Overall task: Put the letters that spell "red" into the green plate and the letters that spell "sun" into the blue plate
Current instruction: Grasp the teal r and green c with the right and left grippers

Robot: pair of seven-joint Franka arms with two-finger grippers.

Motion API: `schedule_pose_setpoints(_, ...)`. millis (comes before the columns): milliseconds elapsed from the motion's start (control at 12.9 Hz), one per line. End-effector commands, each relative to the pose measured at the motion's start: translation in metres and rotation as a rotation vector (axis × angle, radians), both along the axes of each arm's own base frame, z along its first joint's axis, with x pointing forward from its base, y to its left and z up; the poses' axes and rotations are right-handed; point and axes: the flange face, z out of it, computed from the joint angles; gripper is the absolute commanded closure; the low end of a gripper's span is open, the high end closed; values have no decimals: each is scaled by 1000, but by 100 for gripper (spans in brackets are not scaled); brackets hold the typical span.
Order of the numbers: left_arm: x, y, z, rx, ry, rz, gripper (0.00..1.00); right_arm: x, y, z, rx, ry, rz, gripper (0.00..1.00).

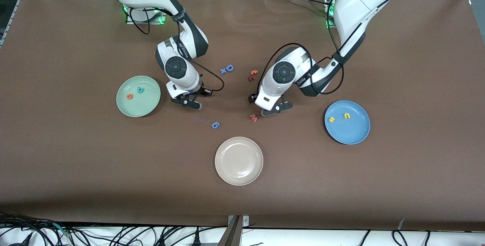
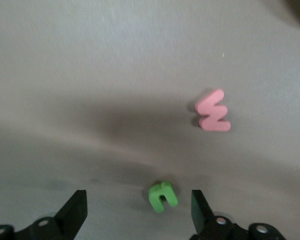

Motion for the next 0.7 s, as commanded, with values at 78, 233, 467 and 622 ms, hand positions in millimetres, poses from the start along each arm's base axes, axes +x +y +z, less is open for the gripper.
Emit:
schedule_pose_setpoints(78, -10, -9, -13, 10, 17, 35, 20, -5, -1, -7, -12, -5, 5, 88)
schedule_pose_setpoints(233, -9, -9, -16, 10, 17, 37, 32, -5, -1, -7, -12, -3, 4, 88)
schedule_pose_setpoints(467, -5, -7, -25, -2, -3, 41, 33, -5, 0, 0, -14, 2, 13, 89)
schedule_pose_setpoints(622, -4, -7, -26, -8, -9, 48, 33, -4, 0, 16, -23, 23, 20, 91)
